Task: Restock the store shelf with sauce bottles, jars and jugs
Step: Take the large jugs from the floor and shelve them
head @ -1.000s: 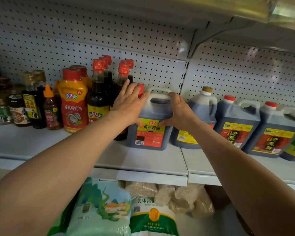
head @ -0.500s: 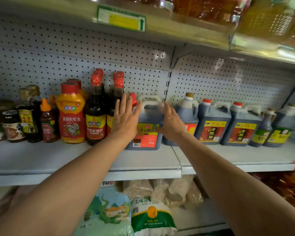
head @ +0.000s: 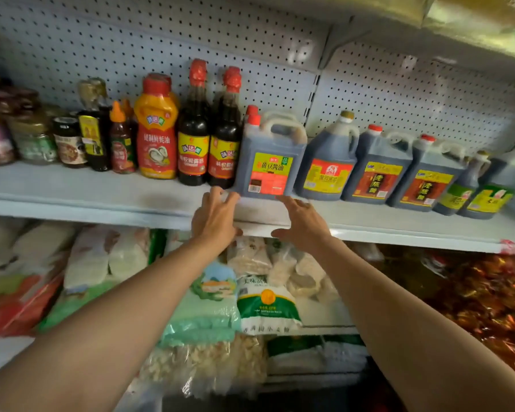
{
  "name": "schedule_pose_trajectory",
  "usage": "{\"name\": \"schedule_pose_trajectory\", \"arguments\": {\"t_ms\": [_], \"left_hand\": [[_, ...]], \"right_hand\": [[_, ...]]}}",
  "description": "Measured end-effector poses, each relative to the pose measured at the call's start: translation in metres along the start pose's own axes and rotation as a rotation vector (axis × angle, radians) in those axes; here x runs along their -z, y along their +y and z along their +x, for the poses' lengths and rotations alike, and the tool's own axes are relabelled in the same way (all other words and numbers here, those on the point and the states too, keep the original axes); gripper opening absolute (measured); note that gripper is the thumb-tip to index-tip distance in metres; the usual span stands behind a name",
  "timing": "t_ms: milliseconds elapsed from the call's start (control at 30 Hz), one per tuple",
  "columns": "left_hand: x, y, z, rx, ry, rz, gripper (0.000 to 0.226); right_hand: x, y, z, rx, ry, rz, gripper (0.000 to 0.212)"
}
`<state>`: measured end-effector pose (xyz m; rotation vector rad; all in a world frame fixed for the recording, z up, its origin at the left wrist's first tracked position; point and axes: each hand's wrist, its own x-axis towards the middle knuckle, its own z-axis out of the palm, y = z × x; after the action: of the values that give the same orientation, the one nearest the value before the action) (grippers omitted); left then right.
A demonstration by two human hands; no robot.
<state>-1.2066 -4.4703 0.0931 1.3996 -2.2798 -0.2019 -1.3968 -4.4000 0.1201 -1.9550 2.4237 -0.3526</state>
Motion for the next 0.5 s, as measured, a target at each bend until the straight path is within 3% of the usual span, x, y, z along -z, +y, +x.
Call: {"name": "schedule_pose_trajectory", "arguments": {"t_ms": [100, 233, 333, 500], "left_hand": [[-0.010, -0.014, -0.039, 0.099, -0.007, 0.038, 0.064], [-0.033, -0.030, -0.103, 0.254, -0.062, 0.045, 0.077], [-0.047, -0.047, -0.152, 0.375, -0.110, 0.049, 0.075], [-0.068, -0.088, -0.224, 0.461, -0.223, 0.030, 0.075]], "right_hand": [[-0.026, -0.004, -0.013, 0.101, -0.062, 0.067, 0.088], [-0.072, -0.012, -0.039, 0.233, -0.167, 0.074, 0.087], [-0.108, -0.027, -0.064, 0.326, -0.264, 0.106, 0.084], [-0.170, -0.054, -0.114, 0.342, -0.402, 0.108, 0.083]]}}
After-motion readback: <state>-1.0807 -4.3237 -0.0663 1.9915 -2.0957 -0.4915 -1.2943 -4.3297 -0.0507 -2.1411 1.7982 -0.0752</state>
